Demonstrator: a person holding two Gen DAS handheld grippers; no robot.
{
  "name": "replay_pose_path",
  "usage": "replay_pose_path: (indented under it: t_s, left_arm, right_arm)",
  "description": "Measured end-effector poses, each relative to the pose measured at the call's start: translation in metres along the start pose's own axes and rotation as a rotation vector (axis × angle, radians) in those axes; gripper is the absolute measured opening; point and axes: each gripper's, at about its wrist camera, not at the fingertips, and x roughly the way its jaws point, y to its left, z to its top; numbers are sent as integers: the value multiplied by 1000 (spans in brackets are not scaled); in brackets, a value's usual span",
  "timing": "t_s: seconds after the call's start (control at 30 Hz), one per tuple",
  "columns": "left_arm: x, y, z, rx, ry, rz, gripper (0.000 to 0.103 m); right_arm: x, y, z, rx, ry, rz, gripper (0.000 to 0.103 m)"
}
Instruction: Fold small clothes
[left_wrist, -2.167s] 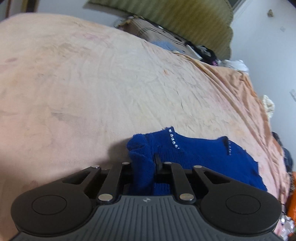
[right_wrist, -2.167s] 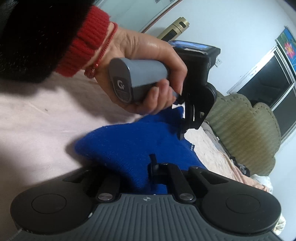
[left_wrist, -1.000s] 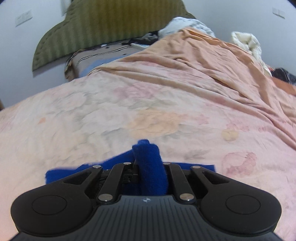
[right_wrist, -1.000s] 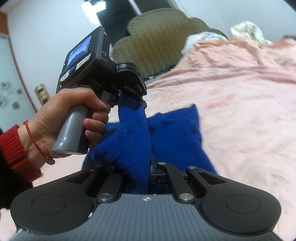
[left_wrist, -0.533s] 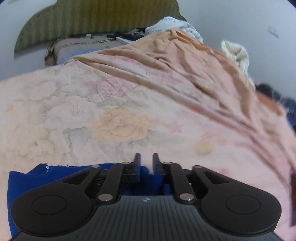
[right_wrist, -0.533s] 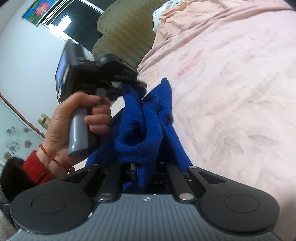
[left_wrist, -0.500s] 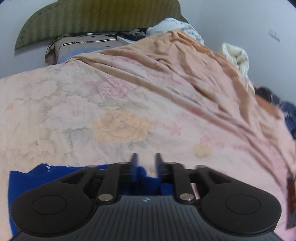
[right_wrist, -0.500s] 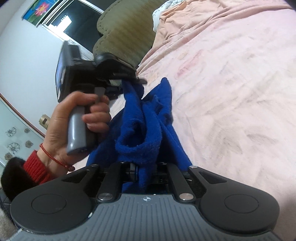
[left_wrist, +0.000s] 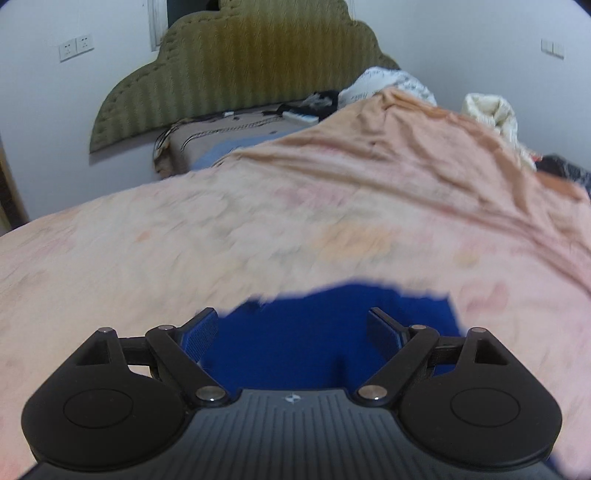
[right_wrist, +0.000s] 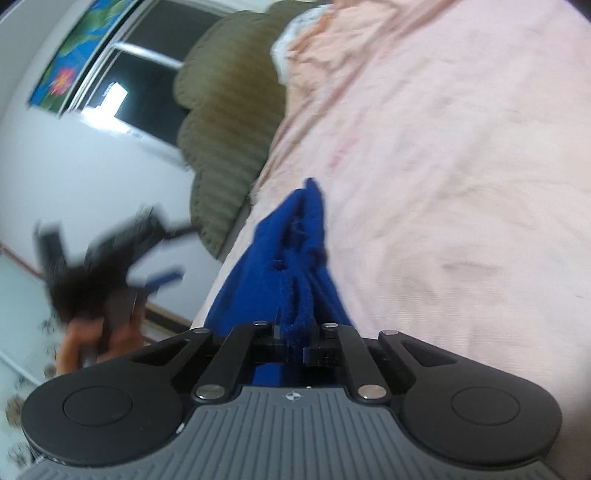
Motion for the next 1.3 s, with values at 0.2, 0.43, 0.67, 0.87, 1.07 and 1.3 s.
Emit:
replay_pose_path:
  t_s: [0.2,0.43,0.67,0.87,1.07,1.3]
  left_arm:
    - [-28,19,-37,63,-32,66,88]
    - [-26,25,-46,46,-36,114,88]
    - [-20,16,-47,74,-51,141,88]
    - [-5,13,-50,80,-20,150,88]
    - [-10,17,-53,29,-12,134,88]
    - [-16,21,-58,-24,21,109,88]
  right_arm:
    - [-4,9,9,-89,51,-48,15]
    - [38,54,69,-372,91,-102,42]
    - [149,37,114,-247,279,-26,44]
    - [135,35,113,-282,161,-52,8]
    - [135,40,109,-326,125,-118,19]
    - [108,78,75,-599,204,-132,54]
